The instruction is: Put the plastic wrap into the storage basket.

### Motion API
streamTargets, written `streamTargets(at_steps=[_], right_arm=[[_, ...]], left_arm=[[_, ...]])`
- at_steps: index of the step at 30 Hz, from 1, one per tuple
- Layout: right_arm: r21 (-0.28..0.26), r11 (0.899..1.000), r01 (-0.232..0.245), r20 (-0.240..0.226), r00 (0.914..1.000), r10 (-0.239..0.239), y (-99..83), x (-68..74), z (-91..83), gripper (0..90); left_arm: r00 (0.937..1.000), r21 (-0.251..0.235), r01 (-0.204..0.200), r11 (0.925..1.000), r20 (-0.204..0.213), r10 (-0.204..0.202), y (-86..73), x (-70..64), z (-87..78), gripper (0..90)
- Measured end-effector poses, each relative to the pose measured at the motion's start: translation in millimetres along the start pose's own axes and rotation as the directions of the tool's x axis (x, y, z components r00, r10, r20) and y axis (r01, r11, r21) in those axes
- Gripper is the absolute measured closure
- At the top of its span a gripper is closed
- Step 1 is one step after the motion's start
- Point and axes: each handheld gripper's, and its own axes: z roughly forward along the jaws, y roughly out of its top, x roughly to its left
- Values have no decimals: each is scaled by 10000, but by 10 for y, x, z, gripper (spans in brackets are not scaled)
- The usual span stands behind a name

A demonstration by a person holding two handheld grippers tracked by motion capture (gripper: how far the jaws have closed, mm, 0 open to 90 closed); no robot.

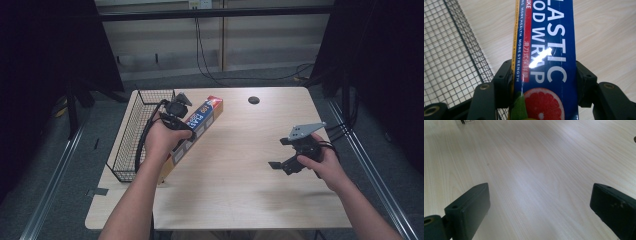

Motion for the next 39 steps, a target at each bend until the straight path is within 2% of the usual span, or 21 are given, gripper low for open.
streamTargets(at_steps=[4,5,7,8,11,13,14,16,18,21,22,24,32,33,34,39], right_arm=[[21,10000,-15,-13,10000,15,-1,4,14,26],[19,10000,-26,-33,10000,26,0,6,16,26],[37,10000,-56,-26,10000,56,2,11,22,26],[41,10000,-79,-29,10000,79,2,12,23,26],[-16,9998,-185,-149,9997,185,4,12,22,26],[-30,9999,-149,-70,9999,149,5,11,22,26],[-34,9999,-119,-65,9999,119,5,7,22,26],[-39,9999,-117,-51,9999,117,4,7,20,26],[-28,9998,-201,-92,9998,200,0,5,23,26],[14,9999,-169,-53,9998,169,-8,-3,36,26],[14,9998,-219,-84,9997,219,-12,-5,39,26],[62,9998,-175,-24,9998,175,-15,-5,43,26],[72,9998,-161,-6,9999,161,-27,-6,30,26],[70,9998,-167,4,9999,167,-28,-7,28,26],[44,9998,-179,-16,9998,179,-29,-10,27,26],[95,9997,-209,-35,9998,209,-38,-17,26,26]], left_arm=[[9996,-77,203,9998,-215,-204,-19,66,-41,440],[9989,-129,386,9992,-252,-389,-28,77,-47,439],[9991,-90,196,9998,-385,-200,-35,121,-65,439],[9976,-148,566,9983,-394,-572,-49,114,-64,439],[9974,-84,568,9984,-451,-571,-62,151,-95,439],[9967,-178,604,9980,-526,-613,-70,175,-112,439],[9957,-216,751,9969,-529,-762,-76,192,-126,439],[9957,-228,670,9975,-624,-683,-81,220,-148,439],[9946,-226,769,9968,-682,-782,-93,247,-171,439],[9910,-370,1046,9938,-798,-1073,-118,278,-189,439],[9897,-285,1171,9927,-797,-1190,-129,301,-202,439],[9897,-266,1103,9935,-892,-1122,-139,330,-209,439],[9816,-322,1549,9874,-1075,-1575,-199,432,-230,438],[9787,-457,1691,9845,-1104,-1732,-208,443,-231,438],[9788,-399,1653,9854,-1160,-1689,-211,461,-242,438],[9704,-481,1930,9800,-1385,-1979,-240,531,-260,438]])
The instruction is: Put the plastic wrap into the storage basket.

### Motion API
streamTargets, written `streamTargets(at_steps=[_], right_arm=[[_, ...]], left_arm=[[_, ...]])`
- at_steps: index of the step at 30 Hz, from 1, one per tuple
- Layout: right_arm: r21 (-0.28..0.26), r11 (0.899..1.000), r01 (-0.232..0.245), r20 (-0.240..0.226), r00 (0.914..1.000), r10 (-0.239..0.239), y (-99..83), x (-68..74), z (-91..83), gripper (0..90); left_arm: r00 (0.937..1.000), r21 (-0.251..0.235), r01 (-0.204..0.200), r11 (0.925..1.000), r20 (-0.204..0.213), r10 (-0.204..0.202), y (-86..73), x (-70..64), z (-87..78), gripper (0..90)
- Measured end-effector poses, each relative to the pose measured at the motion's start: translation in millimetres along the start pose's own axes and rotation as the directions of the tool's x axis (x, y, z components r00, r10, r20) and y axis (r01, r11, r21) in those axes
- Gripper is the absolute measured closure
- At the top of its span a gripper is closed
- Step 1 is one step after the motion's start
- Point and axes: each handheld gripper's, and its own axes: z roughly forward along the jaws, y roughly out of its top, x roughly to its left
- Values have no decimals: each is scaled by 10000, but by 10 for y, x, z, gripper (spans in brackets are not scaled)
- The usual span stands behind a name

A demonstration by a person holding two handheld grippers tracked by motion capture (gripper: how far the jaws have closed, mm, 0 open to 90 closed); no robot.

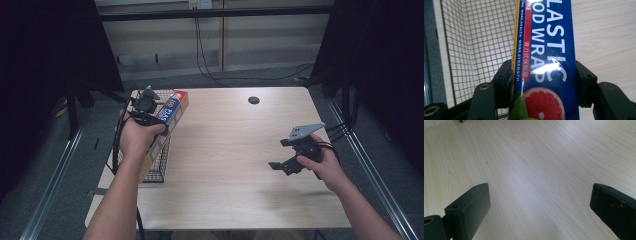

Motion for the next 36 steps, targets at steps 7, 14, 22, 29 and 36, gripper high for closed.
streamTargets(at_steps=[7,14,22,29,36], right_arm=[[-24,10000,1,5,10000,-1,-9,-6,-10,26],[-39,10000,-30,36,10000,30,-14,-1,-23,26],[-50,10000,-31,4,10000,31,-14,-2,-20,25],[-33,10000,-6,-14,10000,6,-15,0,-14,26],[-22,10000,-23,4,10000,23,-18,-7,-17,26]], left_arm=[[9991,-189,397,9990,-165,-400,-25,73,-11,438],[9972,-197,668,9976,-329,-675,-44,112,2,439],[9937,-227,990,9948,-503,-1000,-52,202,-35,441],[9890,-266,1319,9909,-645,-1334,-87,281,-31,441],[9830,-304,1584,9869,-891,-1605,-116,333,33,440]])
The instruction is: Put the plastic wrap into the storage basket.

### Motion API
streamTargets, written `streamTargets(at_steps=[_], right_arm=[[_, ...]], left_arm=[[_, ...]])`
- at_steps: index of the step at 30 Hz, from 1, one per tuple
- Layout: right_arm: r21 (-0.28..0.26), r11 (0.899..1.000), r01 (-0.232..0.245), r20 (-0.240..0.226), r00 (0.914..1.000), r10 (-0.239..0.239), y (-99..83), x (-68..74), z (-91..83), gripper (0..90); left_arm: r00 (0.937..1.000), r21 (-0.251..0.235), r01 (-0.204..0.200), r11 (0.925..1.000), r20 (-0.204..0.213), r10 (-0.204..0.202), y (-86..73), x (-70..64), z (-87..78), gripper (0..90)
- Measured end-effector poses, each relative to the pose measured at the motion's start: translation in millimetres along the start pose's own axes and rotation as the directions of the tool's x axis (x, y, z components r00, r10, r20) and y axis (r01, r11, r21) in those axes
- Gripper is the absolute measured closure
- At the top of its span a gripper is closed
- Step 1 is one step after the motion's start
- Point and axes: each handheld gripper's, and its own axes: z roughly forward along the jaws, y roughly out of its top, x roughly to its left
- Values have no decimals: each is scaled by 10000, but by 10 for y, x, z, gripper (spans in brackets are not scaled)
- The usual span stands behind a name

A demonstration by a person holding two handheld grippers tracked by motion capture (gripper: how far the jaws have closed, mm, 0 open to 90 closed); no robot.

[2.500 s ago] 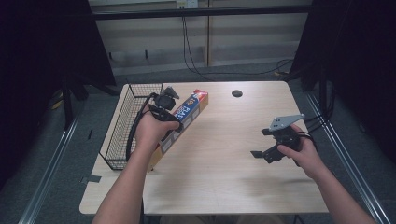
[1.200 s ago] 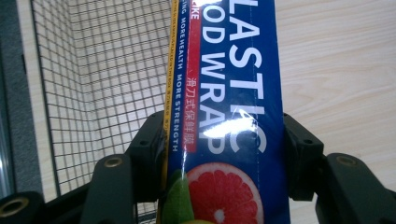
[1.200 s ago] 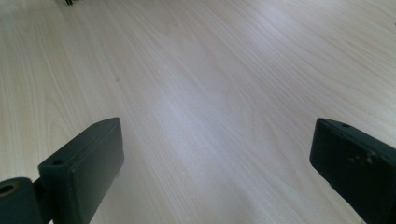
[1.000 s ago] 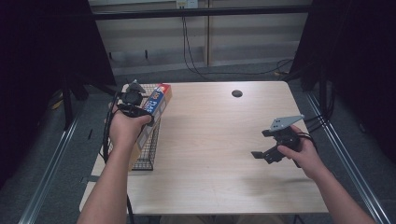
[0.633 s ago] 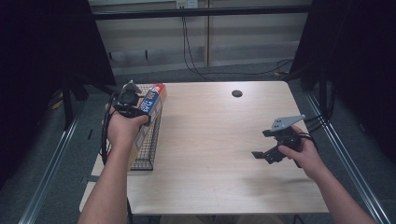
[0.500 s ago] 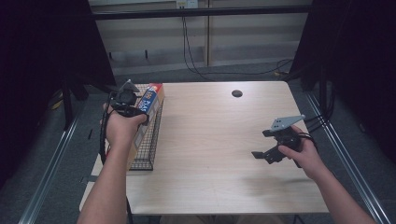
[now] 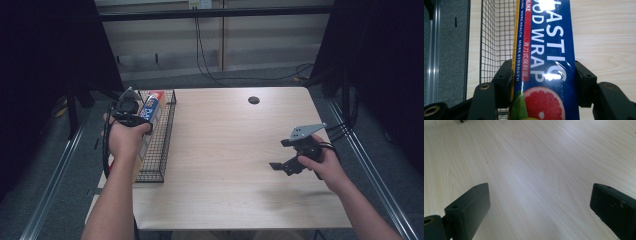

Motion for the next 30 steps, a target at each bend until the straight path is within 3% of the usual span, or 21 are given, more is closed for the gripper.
streamTargets(at_steps=[19,30], right_arm=[[114,9999,36,-1,10000,-36,-23,-35,31,26],[161,9999,42,36,10000,-43,-36,-46,34,25]], left_arm=[[9978,111,653,9978,-116,-652,-52,201,224,441],[9961,184,862,9961,-189,-859,-57,211,319,440]])
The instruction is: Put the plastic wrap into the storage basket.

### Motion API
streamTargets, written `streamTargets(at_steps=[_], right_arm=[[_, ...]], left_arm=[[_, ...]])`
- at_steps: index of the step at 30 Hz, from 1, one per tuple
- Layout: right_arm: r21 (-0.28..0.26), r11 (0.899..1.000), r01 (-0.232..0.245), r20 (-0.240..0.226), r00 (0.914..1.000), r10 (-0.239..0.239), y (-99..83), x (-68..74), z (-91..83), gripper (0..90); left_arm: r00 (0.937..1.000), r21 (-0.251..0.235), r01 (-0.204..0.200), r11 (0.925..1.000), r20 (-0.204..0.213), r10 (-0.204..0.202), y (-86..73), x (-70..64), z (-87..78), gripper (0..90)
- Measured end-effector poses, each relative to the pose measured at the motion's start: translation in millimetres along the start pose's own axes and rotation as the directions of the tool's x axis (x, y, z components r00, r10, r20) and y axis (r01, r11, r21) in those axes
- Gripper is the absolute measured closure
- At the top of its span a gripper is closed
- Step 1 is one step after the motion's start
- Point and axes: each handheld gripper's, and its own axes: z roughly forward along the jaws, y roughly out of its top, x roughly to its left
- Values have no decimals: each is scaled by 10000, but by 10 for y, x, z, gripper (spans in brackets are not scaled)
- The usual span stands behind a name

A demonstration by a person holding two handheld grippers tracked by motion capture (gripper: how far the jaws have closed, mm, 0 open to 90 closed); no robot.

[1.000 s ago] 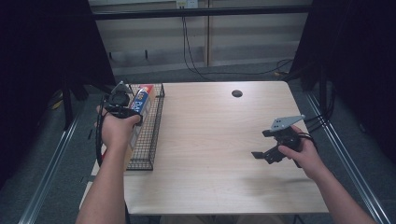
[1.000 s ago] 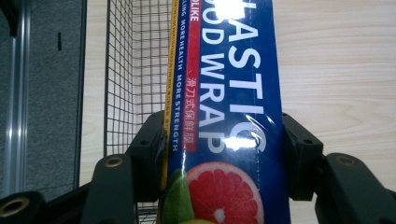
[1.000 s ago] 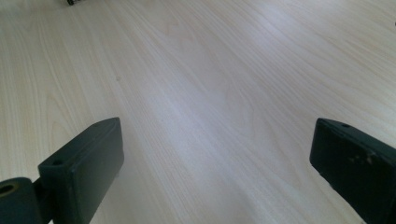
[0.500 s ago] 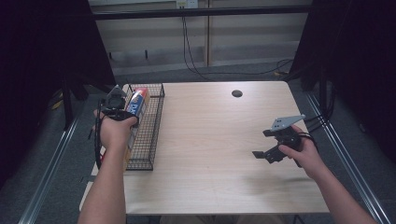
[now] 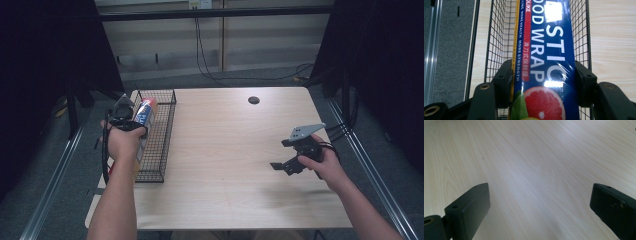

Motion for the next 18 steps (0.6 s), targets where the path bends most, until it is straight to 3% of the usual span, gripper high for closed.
streamTargets(at_steps=[18], right_arm=[[82,10000,17,32,10000,-18,-11,-4,6,26]], left_arm=[[9995,166,324,9993,-35,-323,5,31,139,439]])
